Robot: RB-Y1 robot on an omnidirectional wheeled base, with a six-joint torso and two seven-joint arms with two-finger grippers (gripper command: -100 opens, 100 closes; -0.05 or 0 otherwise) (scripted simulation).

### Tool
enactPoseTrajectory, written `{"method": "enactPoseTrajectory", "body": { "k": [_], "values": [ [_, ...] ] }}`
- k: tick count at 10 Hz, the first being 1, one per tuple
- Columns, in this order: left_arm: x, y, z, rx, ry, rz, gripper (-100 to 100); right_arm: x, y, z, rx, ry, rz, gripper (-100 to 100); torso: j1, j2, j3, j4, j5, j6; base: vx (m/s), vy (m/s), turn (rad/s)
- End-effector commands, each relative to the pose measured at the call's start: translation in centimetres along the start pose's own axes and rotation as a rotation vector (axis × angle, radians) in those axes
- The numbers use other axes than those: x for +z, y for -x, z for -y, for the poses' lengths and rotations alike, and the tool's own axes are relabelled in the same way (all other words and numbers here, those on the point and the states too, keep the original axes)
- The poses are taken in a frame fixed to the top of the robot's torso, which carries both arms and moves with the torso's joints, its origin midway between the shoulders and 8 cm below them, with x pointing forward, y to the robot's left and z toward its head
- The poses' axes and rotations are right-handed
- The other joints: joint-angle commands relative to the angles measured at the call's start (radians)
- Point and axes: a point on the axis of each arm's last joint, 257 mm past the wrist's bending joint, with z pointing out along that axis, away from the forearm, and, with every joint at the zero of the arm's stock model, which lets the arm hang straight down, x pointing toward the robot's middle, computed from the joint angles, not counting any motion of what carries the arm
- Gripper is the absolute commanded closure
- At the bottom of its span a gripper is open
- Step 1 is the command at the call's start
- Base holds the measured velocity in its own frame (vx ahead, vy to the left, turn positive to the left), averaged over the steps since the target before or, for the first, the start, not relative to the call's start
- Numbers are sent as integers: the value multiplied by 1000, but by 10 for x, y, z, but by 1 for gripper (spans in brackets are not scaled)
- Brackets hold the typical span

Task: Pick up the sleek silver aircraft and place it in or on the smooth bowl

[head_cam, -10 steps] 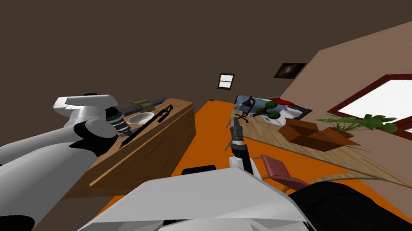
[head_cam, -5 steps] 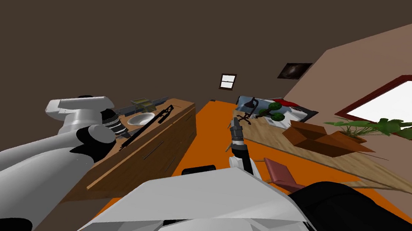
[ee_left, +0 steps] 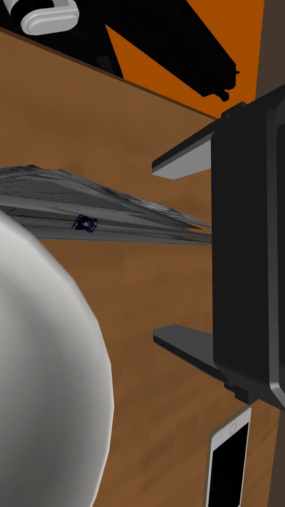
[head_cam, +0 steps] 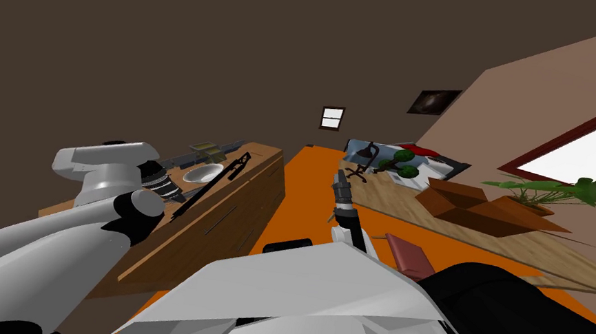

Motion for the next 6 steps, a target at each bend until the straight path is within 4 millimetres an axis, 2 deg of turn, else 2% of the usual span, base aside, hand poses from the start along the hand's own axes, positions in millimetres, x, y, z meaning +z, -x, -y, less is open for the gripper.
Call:
{"method": "enactPoseTrajectory", "body": {
  "k": [1,2,4,5,6],
  "values": [
    [-8,-2,5,1,-28,-10,-100,0,0,0,0,0,0,0,0,0,0,0,0,0,7,4,-12],
    [0,8,-3,-2,-5,5,-100,0,0,0,0,0,0,0,1,1,1,0,0,0,58,-7,102],
    [-9,4,4,3,-43,-19,-100,0,0,0,0,0,0,0,0,-1,0,0,0,0,48,-14,31],
    [-1,14,-6,5,-11,0,-100,0,0,0,0,0,0,0,0,0,0,0,0,0,71,-9,82],
    [-2,13,-5,12,-22,-16,-100,0,0,0,0,0,0,0,0,-1,0,0,0,-1,72,-16,68]
  ]
}}
